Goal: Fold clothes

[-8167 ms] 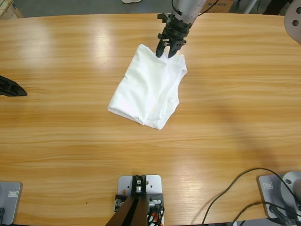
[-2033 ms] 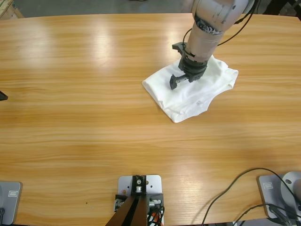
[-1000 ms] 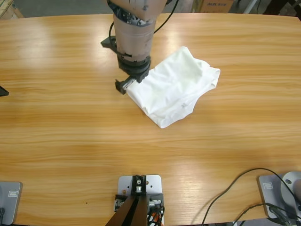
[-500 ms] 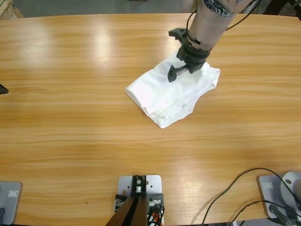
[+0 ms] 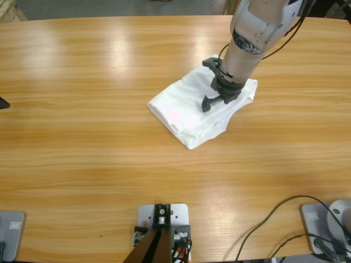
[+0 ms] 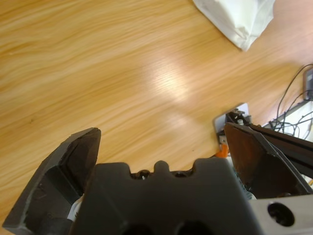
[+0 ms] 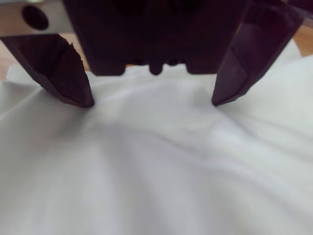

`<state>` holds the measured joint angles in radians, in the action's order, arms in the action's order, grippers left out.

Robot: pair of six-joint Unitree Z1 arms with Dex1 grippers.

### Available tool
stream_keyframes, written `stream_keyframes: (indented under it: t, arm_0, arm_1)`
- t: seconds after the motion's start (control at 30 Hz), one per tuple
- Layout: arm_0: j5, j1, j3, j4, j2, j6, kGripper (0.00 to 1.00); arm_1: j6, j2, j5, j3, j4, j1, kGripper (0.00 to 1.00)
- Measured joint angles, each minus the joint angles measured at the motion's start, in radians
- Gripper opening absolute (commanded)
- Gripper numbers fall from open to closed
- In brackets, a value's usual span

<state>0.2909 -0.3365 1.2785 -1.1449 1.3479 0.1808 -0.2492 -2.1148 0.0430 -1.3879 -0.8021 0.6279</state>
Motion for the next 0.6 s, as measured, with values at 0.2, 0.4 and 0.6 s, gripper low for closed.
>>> stream_keyframes:
  t: [0.2, 0.4, 0.6]
  arm_0:
    - [0.000, 0.000, 0.000, 0.000, 0.000, 0.000, 0.982]
    - [0.000, 0.000, 0.000, 0.000, -0.005, 0.000, 0.982]
    - [0.000, 0.000, 0.000, -0.002, -0.027, 0.000, 0.982]
  arm_1:
    - [0.005, -0.008, 0.005, -0.002, 0.023, 0.063, 0.991]
    - [0.011, -0.010, 0.046, -0.023, 0.039, 0.189, 0.991]
    - [0.045, -0.034, 0.107, -0.154, 0.027, 0.330, 0.996]
